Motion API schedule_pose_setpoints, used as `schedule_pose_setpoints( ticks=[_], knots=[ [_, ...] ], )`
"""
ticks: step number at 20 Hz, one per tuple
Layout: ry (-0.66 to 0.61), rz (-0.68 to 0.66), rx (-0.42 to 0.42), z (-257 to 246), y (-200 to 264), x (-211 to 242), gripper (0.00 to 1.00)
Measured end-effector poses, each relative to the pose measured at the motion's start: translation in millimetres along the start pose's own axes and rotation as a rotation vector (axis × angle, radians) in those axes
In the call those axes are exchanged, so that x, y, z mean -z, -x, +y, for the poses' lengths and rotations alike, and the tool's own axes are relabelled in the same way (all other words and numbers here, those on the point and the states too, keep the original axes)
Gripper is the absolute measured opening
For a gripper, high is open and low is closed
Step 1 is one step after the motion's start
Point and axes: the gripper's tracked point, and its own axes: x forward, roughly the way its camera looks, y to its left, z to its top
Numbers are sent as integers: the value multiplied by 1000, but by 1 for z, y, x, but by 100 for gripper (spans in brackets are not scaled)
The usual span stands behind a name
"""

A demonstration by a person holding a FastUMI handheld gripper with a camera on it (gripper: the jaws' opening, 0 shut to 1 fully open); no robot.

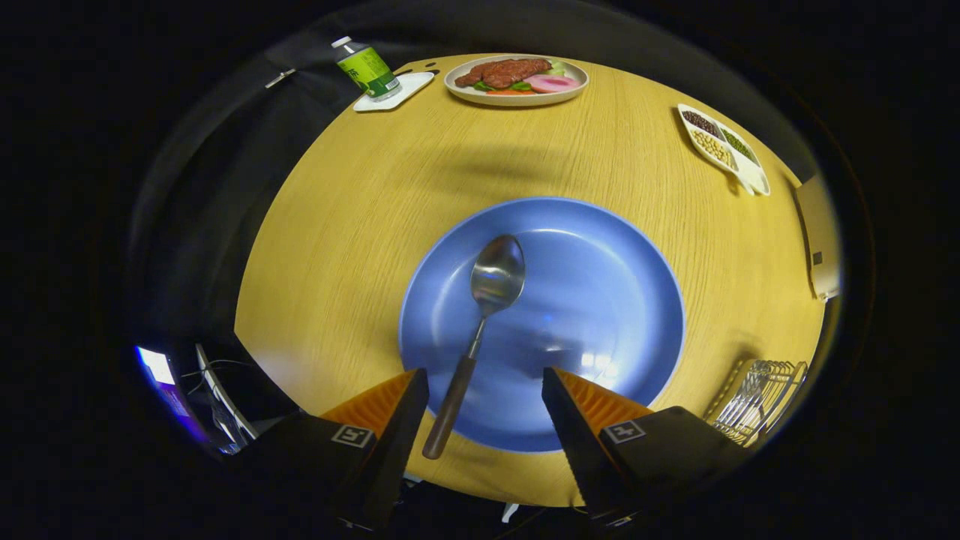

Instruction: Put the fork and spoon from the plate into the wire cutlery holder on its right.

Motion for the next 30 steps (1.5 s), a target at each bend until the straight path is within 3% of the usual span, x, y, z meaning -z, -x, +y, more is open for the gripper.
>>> schedule_pose_setpoints(
  ticks=[3, 5, 9, 11, 17, 23, 30],
  knots=[
    [-22, 30, -19, 3, -1, 7, 73],
    [-36, 48, -25, 6, -4, 11, 49],
    [-83, 99, -54, 11, -13, 23, 19],
    [-91, 98, -56, 8, -18, 25, 20],
    [-44, 75, -130, 10, -9, 25, 8],
    [-60, 31, -138, -2, 11, 17, 8],
    [-50, -35, -164, -21, 67, 18, 8]
  ],
)
